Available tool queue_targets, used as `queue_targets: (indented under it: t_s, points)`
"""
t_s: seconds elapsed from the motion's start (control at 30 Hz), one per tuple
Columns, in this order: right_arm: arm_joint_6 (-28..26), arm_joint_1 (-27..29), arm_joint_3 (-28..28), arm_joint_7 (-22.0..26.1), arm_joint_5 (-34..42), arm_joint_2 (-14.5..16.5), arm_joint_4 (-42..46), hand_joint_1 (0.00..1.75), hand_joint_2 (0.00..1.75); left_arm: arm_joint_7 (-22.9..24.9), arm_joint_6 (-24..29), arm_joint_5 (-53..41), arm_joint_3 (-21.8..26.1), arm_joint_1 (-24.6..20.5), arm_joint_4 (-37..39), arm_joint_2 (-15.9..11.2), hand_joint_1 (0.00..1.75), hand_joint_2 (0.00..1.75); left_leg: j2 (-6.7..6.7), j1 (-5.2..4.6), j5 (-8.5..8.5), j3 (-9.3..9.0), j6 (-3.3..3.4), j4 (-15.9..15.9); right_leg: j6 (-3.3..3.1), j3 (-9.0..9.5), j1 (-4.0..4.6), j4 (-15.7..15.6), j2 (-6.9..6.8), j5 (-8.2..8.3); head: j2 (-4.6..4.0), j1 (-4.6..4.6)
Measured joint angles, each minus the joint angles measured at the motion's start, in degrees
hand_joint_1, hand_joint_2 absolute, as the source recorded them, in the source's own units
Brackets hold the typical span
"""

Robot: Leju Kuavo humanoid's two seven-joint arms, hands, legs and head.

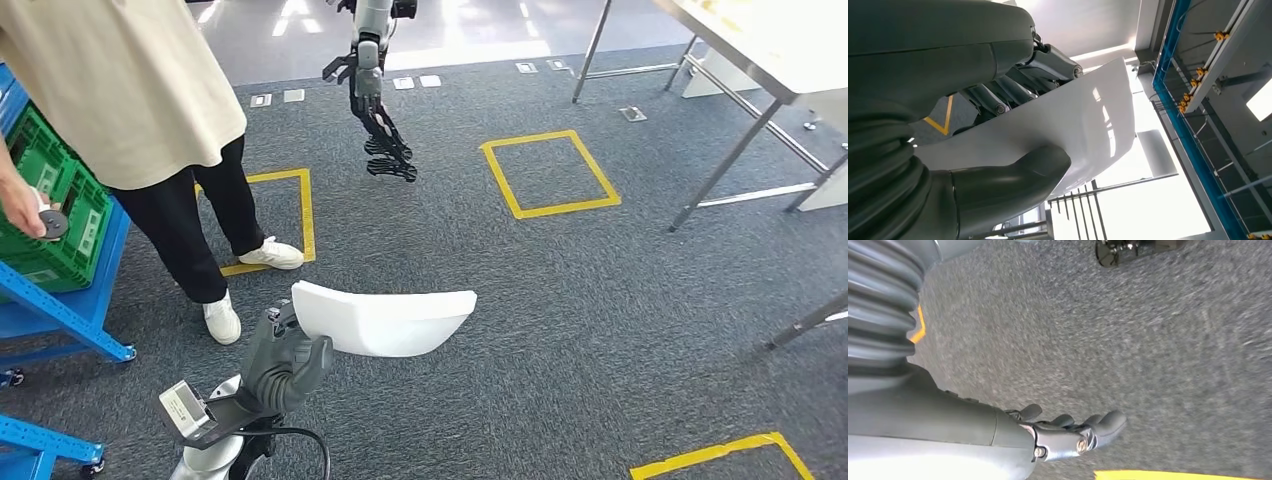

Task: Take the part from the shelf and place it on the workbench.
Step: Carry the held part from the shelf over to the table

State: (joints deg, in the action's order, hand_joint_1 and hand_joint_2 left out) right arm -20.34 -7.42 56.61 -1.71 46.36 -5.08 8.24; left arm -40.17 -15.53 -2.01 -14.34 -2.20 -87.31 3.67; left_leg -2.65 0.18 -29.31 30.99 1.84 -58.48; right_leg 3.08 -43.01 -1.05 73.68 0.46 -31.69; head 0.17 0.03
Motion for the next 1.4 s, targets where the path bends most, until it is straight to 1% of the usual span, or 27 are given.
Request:
queue_targets:
  t_s: [0.03, 0.13, 0.17, 0.2, 0.27, 0.33, 0.4, 0.47, 0.5, 0.57, 0.63, 0.7, 0.73, 0.77, 0.83, 0.9, 0.97, 1.0, 1.03, 1.07, 1.13, 1.17, 1.2, 1.27, 1.3, 1.33, 1.4]
  points:
    - [0.0, 0.0, 0.0, -0.1, 0.0, 0.0, 0.0, 0.0, 1.75, 0.0, 0.0, 0.0, 0.0, 0.0, 0.0, 0.0, 1.75, 1.75, -0.77, -0.03, -0.11, -0.08, -0.04, 0.0, -0.12, 1.45, 0.04, -2.5, -0.31, 1.47, 0.0, 0.01]
    - [0.1, -0.2, 0.0, -0.1, 0.2, 0.0, 0.0, 0.0, 1.75, 0.0, 0.1, 0.0, 0.0, -0.1, 0.0, 0.0, 1.75, 1.75, -2.65, -0.37, -0.63, -0.48, -0.63, -0.1, -1.04, 7.41, 0.6, -13.2, -3.37, 5.35, 0.0, 0.04]
    - [0.2, -0.3, 0.0, 0.0, 0.4, 0.0, 0.0, 0.0, 1.75, 0.0, 0.1, 0.0, 0.1, -0.1, 0.0, 0.0, 1.75, 1.75, -3.18, -0.49, -0.82, -0.64, -0.93, -0.1, -1.42, 8.19, 0.82, -14.7, -3.98, 5.62, 0.0, 0.02]
    - [0.3, -0.4, 0.0, 0.0, 0.5, 0.0, 0.0, 0.0, 1.75, 0.0, 0.1, -0.1, 0.1, -0.1, 0.0, 0.0, 1.75, 1.75, -3.73, -0.58, -0.97, -0.8, -1.23, 0.0, -1.76, 8.2, 0.99, -15.1, -3.82, 5.53, 0.0, 0.01]
    - [0.3, -0.3, 0.0, 0.0, 0.6, 0.0, 0.0, 0.0, 1.75, 0.0, 0.1, -0.2, 0.1, -0.3, 0.0, 0.1, 1.75, 1.75, -4.09, -0.52, -1.28, -1.2, -1.86, 0.1, -2.35, 8.17, 0.87, -15.3, -2.53, 5.69, 0.0, -0.04]
    - [0.3, -0.2, 0.0, 0.0, 0.7, 0.0, 0.0, 0.0, 1.75, 0.0, 0.1, -0.2, 0.1, -0.5, -0.1, 0.2, 1.75, 1.75, -1.48, -0.38, -3.04, -0.4, -2.43, -2.3, -2.94, 8.34, 0.46, -15.7, -1.36, 5.96, 0.0, -0.17]
    - [0.3, -0.4, 0.0, 0.0, 0.7, 0.1, 0.0, 0.0, 1.75, 0.0, 0.1, -0.2, 0.1, -0.5, 0.0, 0.1, 1.75, 1.75, 1.55, -0.18, -6.56, 2.67, -2.72, -8.9, -3.29, 8.38, 0.26, -15.8, -0.06, 6.04, 0.0, -0.39]
    - [0.4, -0.5, 0.0, 0.0, 0.7, 0.1, 0.0, 0.0, 1.75, 0.0, 0.1, -0.2, 0.1, -0.4, 0.3, 0.0, 1.75, 1.75, 2.24, -0.07, -8.61, 5.86, -2.86, -15.1, -3.37, 8.37, 0.25, -15.7, 1.51, 6.02, 0.0, -0.5]
    - [0.4, -0.5, 0.0, 0.0, 0.7, 0.1, 0.0, 0.0, 1.75, 0.0, 0.1, -0.3, 0.1, -0.4, 0.3, 0.0, 1.75, 1.75, 2.32, 0.01, -8.04, 6.36, -2.89, -15.6, -3.34, 8.37, 0.24, -15.7, 2.34, 6.02, 0.0, -0.52]
    - [0.5, -0.5, 0.0, 0.0, 0.7, 0.1, 0.0, 0.0, 1.75, 0.0, 0.1, -0.3, 0.1, -0.4, 0.4, 0.0, 1.75, 1.75, 3.11, 0.35, -3.94, 4.29, -2.89, -10.2, -3.09, 8.4, 0.13, -15.5, 4.03, 5.99, 0.0, -0.56]
    - [0.7, -0.5, 0.1, -0.1, 0.7, 0.2, 0.0, 0.0, 1.75, 0.0, 0.3, -0.4, 0.1, -0.5, 0.4, 0.0, 1.75, 1.75, 6.06, 0.85, -0.89, 1.48, -2.86, -3.4, -2.43, 8.09, 0.05, -15.0, 5.65, 5.95, 0.0, -0.61]
    - [0.8, -0.5, 0.1, -0.2, 0.7, 0.2, 0.0, 0.0, 1.75, 0.0, 0.5, -0.5, 0.1, -0.5, 0.5, 0.0, 1.75, 1.75, 7.69, 0.86, -0.51, 0.72, -2.48, -1.2, -1.53, 7.53, -0.08, -14.9, 6.93, 6.16, 0.0, -0.61]
    - [0.8, -0.4, 0.1, -0.2, 0.7, 0.2, 0.0, 0.0, 1.75, 0.0, 0.6, -0.5, 0.1, -0.5, 0.5, 0.0, 1.75, 1.75, 7.1, 0.67, -0.33, 0.73, -2.08, -1.1, -1.06, 7.31, -0.21, -15.1, 7.55, 6.36, 0.0, -0.6]
    - [0.9, -0.3, 0.1, -0.3, 0.6, 0.2, 0.0, 0.0, 1.75, 0.0, 0.6, -0.5, 0.1, -0.6, 0.4, 0.0, 1.75, 1.75, 6.42, 0.58, -0.15, 0.65, -1.61, -1.0, -0.72, 7.2, -0.35, -15.1, 7.51, 6.48, 0.0, -0.58]
    - [0.9, -0.2, 0.2, -0.4, 0.6, 0.3, 0.0, 0.0, 1.75, 0.0, 0.6, -0.5, 0.1, -0.8, 0.3, 0.2, 1.75, 1.75, 4.89, 0.53, 0.17, 0.46, -0.7, -0.6, -0.32, 6.14, -0.21, -13.2, 4.82, 5.37, 0.0, -0.36]
    - [0.9, -0.5, 0.2, -0.4, 0.5, 0.3, 0.0, 0.0, 1.75, 0.0, 0.6, -0.5, 0.2, -0.8, 0.3, 0.3, 1.75, 1.75, 3.16, 0.33, 0.19, 0.44, -0.17, -0.4, -0.23, 3.11, 0.09, -6.9, 1.22, 2.14, 0.0, -0.07]
    - [0.9, -0.6, 0.2, -0.5, 0.5, 0.3, 0.0, 0.0, 1.75, 0.0, 0.6, -0.4, 0.2, -0.7, 0.3, 0.3, 1.75, 1.75, 1.38, 0.04, 0.09, 0.48, 0.04, -0.5, -0.17, -0.09, 0.11, -0.2, 0.24, -0.49, 0.0, 0.03]
    - [1.0, -0.6, 0.2, -0.6, 0.5, 0.3, 0.0, 0.0, 1.75, 0.0, 0.5, -0.4, 0.2, -0.7, 0.3, 0.3, 1.75, 1.75, 0.52, -0.07, 0.03, 0.48, 0.1, -0.5, -0.21, -0.49, 0.11, 0.8, 0.1, -0.47, 0.0, 0.04]
    - [1.0, -0.6, 0.3, -0.7, 0.5, 0.3, 0.0, 0.0, 1.75, 0.0, 0.4, -0.3, 0.2, -0.7, 0.3, 0.3, 1.75, 1.75, -0.3, -0.15, -0.03, 0.45, 0.11, -0.5, -0.32, 0.32, 0.13, -0.5, -0.1, 0.53, 0.0, 0.05]
    - [0.9, -0.5, 0.3, -0.7, 0.5, 0.3, 0.0, 0.0, 1.75, 0.0, 0.2, -0.2, 0.2, -0.7, 0.3, 0.3, 1.75, 1.75, -1.06, -0.21, -0.11, 0.37, 0.07, -0.5, -0.49, 2.28, 0.19, -3.8, -0.59, 2.19, 0.0, 0.06]
    - [0.8, -0.7, 0.4, -0.8, 0.5, 0.3, 0.0, 0.0, 1.75, 0.0, -0.2, -0.2, 0.2, -0.8, 0.1, 0.4, 1.75, 1.75, -2.39, -0.42, -0.36, 0.15, -0.2, -0.5, -1.11, 6.65, 0.57, -11.7, -2.91, 4.77, 0.0, 0.05]
    - [0.8, -0.8, 0.4, -0.8, 0.5, 0.3, 0.0, 0.0, 1.75, 0.0, -0.4, -0.1, 0.2, -0.8, 0.0, 0.4, 1.75, 1.75, -2.91, -0.51, -0.5, 0.04, -0.47, -0.5, -1.43, 7.91, 0.82, -14.0, -3.75, 5.31, 0.0, 0.02]
    - [0.7, -0.8, 0.4, -0.9, 0.5, 0.3, 0.0, 0.0, 1.75, 0.0, -0.5, -0.1, 0.2, -0.8, -0.1, 0.4, 1.75, 1.75, -3.4, -0.57, -0.61, -0.08, -0.76, -0.4, -1.75, 8.34, 1.05, -15.0, -4.16, 5.35, 0.0, -0.01]
    - [0.6, -0.7, 0.5, -0.9, 0.6, 0.3, 0.0, 0.0, 1.75, 0.0, -0.7, -0.1, 0.2, -0.9, -0.2, 0.6, 1.75, 1.75, -4.37, -0.57, -0.8, -0.42, -1.41, -0.2, -2.3, 8.32, 1.12, -15.2, -3.01, 5.53, 0.0, -0.04]
    - [0.6, -0.7, 0.5, -0.9, 0.6, 0.3, 0.0, 0.0, 1.75, 0.0, -0.8, -0.1, 0.2, -1.0, -0.3, 0.7, 1.75, 1.75, -3.97, -0.5, -1.08, -0.53, -1.75, -0.4, -2.58, 8.42, 0.96, -15.4, -2.42, 5.68, 0.0, -0.09]
    - [0.6, -0.7, 0.5, -0.9, 0.6, 0.2, 0.0, 0.0, 1.75, 0.0, -0.8, -0.1, 0.2, -1.1, -0.3, 0.8, 1.75, 1.75, -2.82, -0.43, -1.81, -0.24, -2.05, -1.4, -2.87, 8.55, 0.75, -15.6, -1.83, 5.86, 0.0, -0.19]
    - [0.6, -0.9, 0.5, -1.0, 0.6, 0.3, 0.0, 0.0, 1.75, 0.0, -0.8, -0.1, 0.2, -1.1, -0.3, 0.8, 1.75, 1.75, 0.6, -0.17, -4.79, 2.19, -2.53, -6.9, -3.3, 8.66, 0.44, -15.9, -0.57, 6.11, 0.0, -0.49]
